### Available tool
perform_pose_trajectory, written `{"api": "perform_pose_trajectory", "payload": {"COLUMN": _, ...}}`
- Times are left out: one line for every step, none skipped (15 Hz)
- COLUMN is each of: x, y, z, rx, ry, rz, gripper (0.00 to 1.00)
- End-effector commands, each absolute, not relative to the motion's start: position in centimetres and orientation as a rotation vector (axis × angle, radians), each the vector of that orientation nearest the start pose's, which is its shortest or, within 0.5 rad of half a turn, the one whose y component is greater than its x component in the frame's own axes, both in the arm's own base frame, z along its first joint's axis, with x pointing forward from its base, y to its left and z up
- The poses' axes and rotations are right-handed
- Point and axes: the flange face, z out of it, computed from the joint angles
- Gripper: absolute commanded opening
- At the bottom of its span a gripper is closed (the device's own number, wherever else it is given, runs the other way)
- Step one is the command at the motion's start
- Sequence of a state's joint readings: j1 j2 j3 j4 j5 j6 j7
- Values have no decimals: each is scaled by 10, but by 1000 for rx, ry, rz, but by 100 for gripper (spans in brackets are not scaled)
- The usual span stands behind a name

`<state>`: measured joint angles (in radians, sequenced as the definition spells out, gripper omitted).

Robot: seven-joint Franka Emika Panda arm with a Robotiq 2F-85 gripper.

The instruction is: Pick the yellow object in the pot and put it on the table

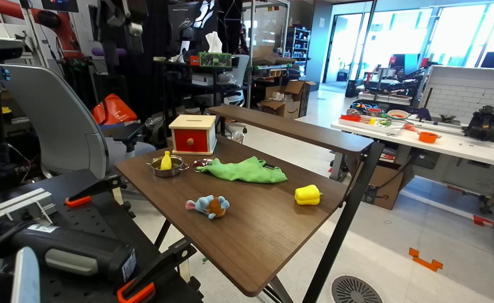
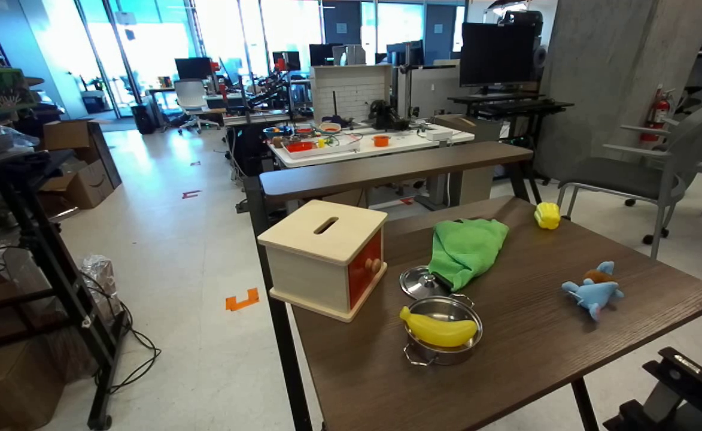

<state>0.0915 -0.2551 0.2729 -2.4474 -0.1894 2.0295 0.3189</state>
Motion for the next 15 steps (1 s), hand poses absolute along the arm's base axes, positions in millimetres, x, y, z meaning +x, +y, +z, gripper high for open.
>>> {"api": "perform_pose_trajectory", "payload": {"x": 428, "y": 167, "z": 334, "rx": -3412, "ry": -270, "rz": 30, "gripper": 100}}
{"api": "perform_pose_trajectory", "payload": {"x": 432, "y": 172, "z": 322, "rx": -3407, "ry": -272, "rz": 0, "gripper": 100}}
{"api": "perform_pose_trajectory", "payload": {"x": 435, "y": 175, "z": 311, "rx": -3402, "ry": -275, "rz": -17, "gripper": 100}}
{"api": "perform_pose_trajectory", "payload": {"x": 438, "y": 179, "z": 300, "rx": -3394, "ry": -282, "rz": -21, "gripper": 100}}
{"api": "perform_pose_trajectory", "payload": {"x": 441, "y": 181, "z": 290, "rx": -3384, "ry": -291, "rz": -24, "gripper": 100}}
{"api": "perform_pose_trajectory", "payload": {"x": 443, "y": 184, "z": 281, "rx": -3381, "ry": -303, "rz": -37, "gripper": 100}}
{"api": "perform_pose_trajectory", "payload": {"x": 444, "y": 187, "z": 273, "rx": -3373, "ry": -317, "rz": -46, "gripper": 100}}
{"api": "perform_pose_trajectory", "payload": {"x": 446, "y": 190, "z": 265, "rx": -3358, "ry": -336, "rz": -67, "gripper": 100}}
{"api": "perform_pose_trajectory", "payload": {"x": 448, "y": 193, "z": 258, "rx": -3345, "ry": -353, "rz": -84, "gripper": 100}}
{"api": "perform_pose_trajectory", "payload": {"x": 452, "y": 197, "z": 251, "rx": -3325, "ry": -368, "rz": -96, "gripper": 100}}
{"api": "perform_pose_trajectory", "payload": {"x": 455, "y": 202, "z": 245, "rx": -3307, "ry": -381, "rz": -110, "gripper": 100}}
{"api": "perform_pose_trajectory", "payload": {"x": 458, "y": 206, "z": 238, "rx": -3288, "ry": -396, "rz": -122, "gripper": 100}}
{"api": "perform_pose_trajectory", "payload": {"x": 462, "y": 212, "z": 230, "rx": -3272, "ry": -408, "rz": -132, "gripper": 100}}
{"api": "perform_pose_trajectory", "payload": {"x": 466, "y": 221, "z": 221, "rx": -3259, "ry": -432, "rz": -132, "gripper": 100}}
{"api": "perform_pose_trajectory", "payload": {"x": 469, "y": 226, "z": 214, "rx": -3249, "ry": -450, "rz": -138, "gripper": 100}}
